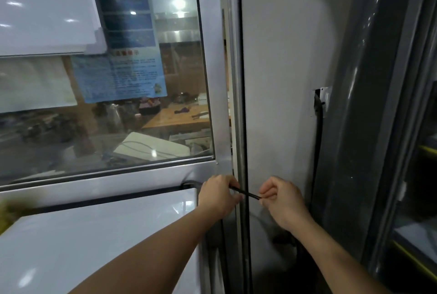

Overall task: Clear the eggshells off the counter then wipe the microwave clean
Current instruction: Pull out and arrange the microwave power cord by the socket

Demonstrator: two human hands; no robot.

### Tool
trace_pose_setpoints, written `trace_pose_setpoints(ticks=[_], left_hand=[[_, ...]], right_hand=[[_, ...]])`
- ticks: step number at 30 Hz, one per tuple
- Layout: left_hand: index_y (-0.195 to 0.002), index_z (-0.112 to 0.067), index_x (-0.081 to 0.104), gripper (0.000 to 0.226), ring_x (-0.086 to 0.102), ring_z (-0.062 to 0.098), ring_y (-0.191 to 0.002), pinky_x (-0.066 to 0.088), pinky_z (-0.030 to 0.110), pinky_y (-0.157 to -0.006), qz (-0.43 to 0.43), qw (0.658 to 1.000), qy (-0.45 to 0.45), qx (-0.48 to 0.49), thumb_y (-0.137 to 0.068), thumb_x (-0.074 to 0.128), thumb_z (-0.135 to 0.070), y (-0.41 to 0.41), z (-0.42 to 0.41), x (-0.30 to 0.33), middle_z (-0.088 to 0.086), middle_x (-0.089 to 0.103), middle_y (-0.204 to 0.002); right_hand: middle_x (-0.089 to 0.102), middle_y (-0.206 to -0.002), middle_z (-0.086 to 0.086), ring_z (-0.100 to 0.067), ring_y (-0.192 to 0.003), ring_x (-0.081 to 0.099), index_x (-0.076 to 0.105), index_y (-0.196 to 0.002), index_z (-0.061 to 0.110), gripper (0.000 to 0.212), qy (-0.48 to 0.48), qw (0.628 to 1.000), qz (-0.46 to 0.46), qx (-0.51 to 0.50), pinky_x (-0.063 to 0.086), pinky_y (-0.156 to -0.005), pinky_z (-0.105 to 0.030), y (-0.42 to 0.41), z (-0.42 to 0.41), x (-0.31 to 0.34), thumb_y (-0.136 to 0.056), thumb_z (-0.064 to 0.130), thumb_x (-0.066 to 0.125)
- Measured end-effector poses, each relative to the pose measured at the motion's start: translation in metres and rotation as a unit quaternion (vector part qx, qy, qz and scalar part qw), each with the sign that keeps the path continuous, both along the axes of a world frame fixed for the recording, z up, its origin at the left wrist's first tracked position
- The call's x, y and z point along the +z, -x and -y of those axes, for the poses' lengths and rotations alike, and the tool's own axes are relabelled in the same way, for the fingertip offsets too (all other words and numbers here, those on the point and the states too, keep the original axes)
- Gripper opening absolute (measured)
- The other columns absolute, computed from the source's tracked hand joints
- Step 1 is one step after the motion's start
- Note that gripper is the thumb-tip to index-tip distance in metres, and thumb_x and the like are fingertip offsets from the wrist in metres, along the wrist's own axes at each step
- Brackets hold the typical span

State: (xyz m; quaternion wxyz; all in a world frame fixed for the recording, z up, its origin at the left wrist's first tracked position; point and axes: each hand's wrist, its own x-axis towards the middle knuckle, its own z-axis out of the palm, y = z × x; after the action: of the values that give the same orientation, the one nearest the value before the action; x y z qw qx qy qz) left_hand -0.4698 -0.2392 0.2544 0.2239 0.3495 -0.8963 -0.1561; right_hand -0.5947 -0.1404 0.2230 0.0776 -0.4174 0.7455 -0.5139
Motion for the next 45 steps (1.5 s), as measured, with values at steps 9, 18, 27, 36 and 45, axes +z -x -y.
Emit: trace_pose_setpoints(ticks=[9,18,27,36,45], left_hand=[[-0.081,-0.019,0.067,0.014,0.061,0.011,-0.080,0.052,0.031,-0.075,-0.106,0.994,-0.013,-0.002,-0.076,0.073,-0.030,-0.011,0.008,0.013,-0.004,0.067,-0.083],[-0.083,-0.017,0.066,0.014,0.063,0.010,-0.080,0.051,0.026,-0.074,-0.219,0.972,-0.086,0.027,-0.078,0.074,-0.026,-0.024,0.020,0.035,-0.004,0.068,-0.081],[-0.095,-0.020,0.067,0.013,0.062,0.009,-0.088,0.048,0.023,-0.080,-0.222,0.972,-0.069,0.015,-0.084,0.068,-0.025,-0.036,0.022,0.050,-0.006,0.067,-0.090],[-0.109,-0.024,0.067,0.023,0.062,0.009,-0.100,0.050,0.029,-0.093,-0.164,0.980,0.039,-0.107,-0.086,0.064,-0.023,-0.019,-0.035,0.112,-0.006,0.069,-0.106],[-0.089,-0.013,0.070,0.007,0.064,0.015,-0.085,0.054,0.034,-0.084,-0.211,0.970,-0.025,-0.117,-0.087,0.064,-0.014,-0.042,-0.060,0.140,0.002,0.069,-0.089]], right_hand=[[0.062,-0.094,0.012,-0.006,-0.091,0.060,0.055,-0.089,0.038,0.041,0.017,0.995,0.073,0.073,0.048,-0.078,-0.019,-0.001,-0.003,-0.002,-0.074,0.004,0.073],[0.061,-0.109,0.009,-0.011,-0.103,0.058,0.057,-0.108,0.027,0.034,-0.114,0.975,0.174,0.079,0.048,-0.089,-0.026,0.006,-0.006,-0.060,-0.082,0.007,0.068],[0.068,-0.079,-0.002,-0.019,-0.081,0.065,0.063,-0.077,0.019,0.020,-0.014,0.990,0.142,0.014,0.053,-0.072,-0.032,0.009,-0.021,-0.026,-0.092,0.009,0.054],[0.067,-0.073,-0.003,-0.019,-0.072,0.061,0.060,-0.068,0.020,0.023,0.042,0.999,-0.020,-0.004,0.047,-0.070,-0.031,-0.007,-0.057,0.076,-0.087,0.008,0.060],[0.065,-0.094,0.003,-0.014,-0.089,0.062,0.059,-0.096,0.028,0.020,0.020,0.999,-0.031,0.006,0.049,-0.079,-0.026,-0.037,-0.089,0.110,-0.083,0.015,0.067]])
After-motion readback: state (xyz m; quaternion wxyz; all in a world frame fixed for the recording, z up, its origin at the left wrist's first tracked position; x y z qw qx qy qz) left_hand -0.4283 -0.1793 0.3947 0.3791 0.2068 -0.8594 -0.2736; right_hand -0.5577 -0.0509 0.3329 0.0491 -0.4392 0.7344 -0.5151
